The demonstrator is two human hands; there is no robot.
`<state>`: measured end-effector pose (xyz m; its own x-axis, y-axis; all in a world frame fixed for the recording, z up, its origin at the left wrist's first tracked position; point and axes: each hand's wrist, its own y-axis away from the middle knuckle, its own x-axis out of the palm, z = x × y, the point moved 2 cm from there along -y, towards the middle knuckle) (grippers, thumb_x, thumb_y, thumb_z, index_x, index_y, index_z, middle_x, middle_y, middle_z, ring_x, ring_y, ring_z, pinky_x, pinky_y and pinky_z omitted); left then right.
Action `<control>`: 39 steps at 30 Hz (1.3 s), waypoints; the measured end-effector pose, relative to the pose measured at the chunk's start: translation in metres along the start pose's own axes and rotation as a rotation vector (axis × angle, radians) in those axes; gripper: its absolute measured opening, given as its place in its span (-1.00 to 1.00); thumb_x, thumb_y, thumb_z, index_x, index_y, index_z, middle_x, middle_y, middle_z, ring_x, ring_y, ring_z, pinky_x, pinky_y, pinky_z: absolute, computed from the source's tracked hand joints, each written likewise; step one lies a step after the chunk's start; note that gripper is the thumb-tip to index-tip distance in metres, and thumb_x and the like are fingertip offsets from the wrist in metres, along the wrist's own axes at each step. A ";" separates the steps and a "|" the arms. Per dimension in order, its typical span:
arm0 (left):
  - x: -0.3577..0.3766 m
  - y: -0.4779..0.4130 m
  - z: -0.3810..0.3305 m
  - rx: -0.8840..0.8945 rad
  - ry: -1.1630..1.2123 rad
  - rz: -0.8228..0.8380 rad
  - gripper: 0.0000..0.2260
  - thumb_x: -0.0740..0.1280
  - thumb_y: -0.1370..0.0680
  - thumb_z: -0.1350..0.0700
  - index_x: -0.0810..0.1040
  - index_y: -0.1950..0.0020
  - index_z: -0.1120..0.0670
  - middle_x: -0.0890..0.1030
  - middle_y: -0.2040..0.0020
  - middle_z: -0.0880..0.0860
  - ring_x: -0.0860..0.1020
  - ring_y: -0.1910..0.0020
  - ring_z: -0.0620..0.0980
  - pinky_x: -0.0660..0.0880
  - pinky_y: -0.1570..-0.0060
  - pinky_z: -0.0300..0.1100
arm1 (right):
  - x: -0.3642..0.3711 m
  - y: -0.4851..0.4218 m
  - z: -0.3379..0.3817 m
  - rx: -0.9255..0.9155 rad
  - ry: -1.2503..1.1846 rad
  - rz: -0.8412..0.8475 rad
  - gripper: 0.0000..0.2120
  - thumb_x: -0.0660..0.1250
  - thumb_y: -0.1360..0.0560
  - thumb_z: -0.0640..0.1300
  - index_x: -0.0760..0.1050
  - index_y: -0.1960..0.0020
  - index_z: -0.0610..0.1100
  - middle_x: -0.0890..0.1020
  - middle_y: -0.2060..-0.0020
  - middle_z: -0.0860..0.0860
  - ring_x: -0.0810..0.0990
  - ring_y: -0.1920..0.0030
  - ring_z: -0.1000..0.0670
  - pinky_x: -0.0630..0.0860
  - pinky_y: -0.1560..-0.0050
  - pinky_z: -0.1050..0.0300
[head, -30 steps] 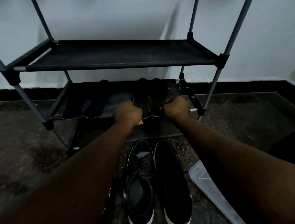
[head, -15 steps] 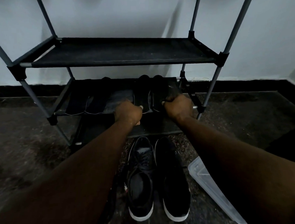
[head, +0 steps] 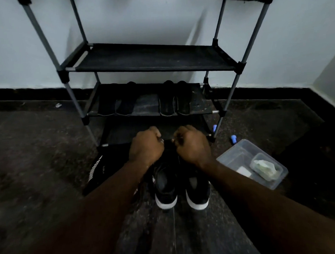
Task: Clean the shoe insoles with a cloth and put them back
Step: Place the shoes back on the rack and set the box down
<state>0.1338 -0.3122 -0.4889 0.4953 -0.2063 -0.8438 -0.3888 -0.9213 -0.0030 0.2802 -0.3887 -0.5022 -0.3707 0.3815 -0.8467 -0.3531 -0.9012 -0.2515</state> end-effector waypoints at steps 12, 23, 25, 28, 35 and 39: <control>-0.003 0.121 0.106 -0.056 -0.137 0.078 -0.83 0.35 -0.51 0.05 0.64 -0.07 -0.09 0.70 -0.05 0.04 0.65 -0.07 0.15 0.57 -0.06 -0.07 | 0.069 0.122 0.086 -0.012 0.062 0.335 -0.75 0.38 -0.44 -0.03 0.58 -0.11 -0.03 0.61 -0.10 -0.07 0.62 -0.09 -0.21 0.56 0.00 0.00; -0.028 0.137 0.180 -0.228 -0.446 0.078 -0.61 0.31 -0.54 0.06 0.43 -0.38 -0.01 0.47 -0.38 0.04 0.35 -0.39 0.14 0.42 -0.27 0.14 | 0.107 0.139 0.138 -0.179 0.119 0.362 -0.62 0.35 -0.51 -0.03 0.48 -0.32 0.01 0.52 -0.25 0.00 0.61 -0.12 -0.19 0.58 -0.03 -0.07; -0.027 0.138 0.188 -0.192 -0.488 0.132 -0.66 0.30 -0.56 0.07 0.47 -0.34 -0.02 0.50 -0.35 0.01 0.34 -0.39 0.12 0.42 -0.27 0.11 | 0.119 0.139 0.145 -0.199 0.194 0.402 -0.56 0.37 -0.52 -0.04 0.42 -0.39 0.03 0.49 -0.28 0.01 0.62 -0.12 -0.20 0.60 0.03 -0.07; -0.028 0.135 0.191 -0.189 -0.457 0.142 -0.71 0.26 -0.59 0.13 0.51 -0.30 -0.01 0.54 -0.32 0.01 0.35 -0.38 0.13 0.45 -0.25 0.07 | 0.131 0.135 0.147 -0.130 0.295 0.445 -0.56 0.31 -0.56 -0.10 0.35 -0.42 -0.02 0.46 -0.31 -0.04 0.60 -0.18 -0.25 0.59 0.00 -0.11; -0.023 0.134 0.200 -0.213 -0.455 0.178 -0.69 0.21 -0.60 0.20 0.56 -0.30 0.02 0.58 -0.28 0.07 0.52 -0.31 0.16 0.54 -0.22 0.01 | 0.143 0.128 0.141 -0.079 0.345 0.529 -0.59 0.22 -0.60 -0.20 0.35 -0.44 -0.09 0.50 -0.33 -0.14 0.56 -0.27 -0.29 0.55 -0.15 -0.14; -0.018 0.131 0.200 -0.204 -0.468 0.153 -0.71 0.22 -0.59 0.20 0.58 -0.26 0.04 0.60 -0.24 0.08 0.53 -0.26 0.16 0.56 -0.18 0.00 | 0.153 0.123 0.143 -0.065 0.343 0.561 -0.60 0.20 -0.61 -0.21 0.39 -0.44 -0.05 0.56 -0.27 -0.17 0.58 -0.24 -0.30 0.56 -0.16 -0.14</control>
<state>-0.0814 -0.3633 -0.5816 0.0268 -0.2167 -0.9759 -0.2472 -0.9473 0.2036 0.0576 -0.4121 -0.5957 -0.1850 -0.2265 -0.9563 -0.1292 -0.9590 0.2521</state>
